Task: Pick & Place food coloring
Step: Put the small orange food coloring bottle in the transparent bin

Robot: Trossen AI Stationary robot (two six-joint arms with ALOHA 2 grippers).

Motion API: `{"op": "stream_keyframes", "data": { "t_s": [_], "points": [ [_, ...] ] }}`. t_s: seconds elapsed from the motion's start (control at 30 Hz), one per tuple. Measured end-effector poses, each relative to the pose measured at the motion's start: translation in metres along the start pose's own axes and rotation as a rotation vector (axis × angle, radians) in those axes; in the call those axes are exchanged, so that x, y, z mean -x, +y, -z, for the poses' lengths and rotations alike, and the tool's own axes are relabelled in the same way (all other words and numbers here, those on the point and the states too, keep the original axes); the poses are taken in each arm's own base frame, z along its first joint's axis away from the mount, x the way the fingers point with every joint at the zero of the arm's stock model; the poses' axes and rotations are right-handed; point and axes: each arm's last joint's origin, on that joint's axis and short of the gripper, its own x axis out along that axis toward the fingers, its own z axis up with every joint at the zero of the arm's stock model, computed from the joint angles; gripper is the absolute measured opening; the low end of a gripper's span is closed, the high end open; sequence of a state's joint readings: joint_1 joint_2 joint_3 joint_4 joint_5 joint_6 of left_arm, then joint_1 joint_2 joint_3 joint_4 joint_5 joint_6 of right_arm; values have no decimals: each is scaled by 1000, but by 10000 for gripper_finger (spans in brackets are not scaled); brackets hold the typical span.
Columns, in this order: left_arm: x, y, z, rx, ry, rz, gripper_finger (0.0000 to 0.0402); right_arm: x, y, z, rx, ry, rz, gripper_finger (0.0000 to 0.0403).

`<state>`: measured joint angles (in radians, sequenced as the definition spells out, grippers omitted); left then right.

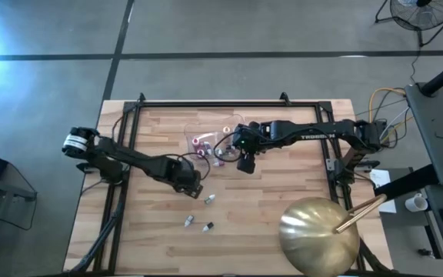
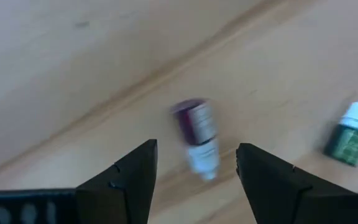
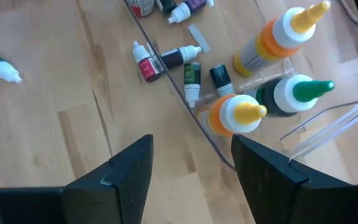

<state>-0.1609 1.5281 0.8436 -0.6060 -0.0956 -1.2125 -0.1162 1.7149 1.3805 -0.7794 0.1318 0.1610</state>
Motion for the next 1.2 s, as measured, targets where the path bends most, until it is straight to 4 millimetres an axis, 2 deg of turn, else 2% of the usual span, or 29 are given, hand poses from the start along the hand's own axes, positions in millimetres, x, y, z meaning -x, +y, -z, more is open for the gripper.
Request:
{"op": "stream_keyframes", "data": {
  "t_s": [0.17, 0.27, 0.37, 0.53, 0.6, 0.7, 0.83, 0.93, 1.03, 1.1, 1.2],
  "points": [
    [-17, -8, -3, -29, -14, 30, 192, -1, 0, 2, -11, 7, 1, 210],
    [-21, -8, -3, -26, -10, 4, 174, -2, 0, 2, -25, 8, 1, 210],
    [-22, -7, -2, -31, -9, -11, 133, -2, 0, 2, -26, 7, 1, 210],
    [-14, -9, -7, -47, -60, 13, 37, -2, 0, 2, -26, 7, 1, 210],
    [-8, -9, -11, -41, -77, 25, 25, -2, 0, 2, -26, 7, 2, 210],
    [17, -21, -21, -61, -122, 114, 25, -2, 0, 2, -32, 7, 2, 210],
    [89, -41, -46, -131, -382, 259, 38, -1, 0, 2, -53, 9, 3, 210],
    [129, -44, -64, -185, -640, 200, 41, 0, 0, 2, -65, 7, 3, 210],
    [146, -38, -90, -194, -777, 94, 54, 0, 0, 2, -67, 7, 3, 210],
    [148, -32, -107, -152, -791, 53, 75, 0, 0, 2, -68, 7, 3, 210],
    [147, -24, -121, -104, -732, 43, 110, 4, -1, 3, -67, 3, 14, 210]
  ]
}}
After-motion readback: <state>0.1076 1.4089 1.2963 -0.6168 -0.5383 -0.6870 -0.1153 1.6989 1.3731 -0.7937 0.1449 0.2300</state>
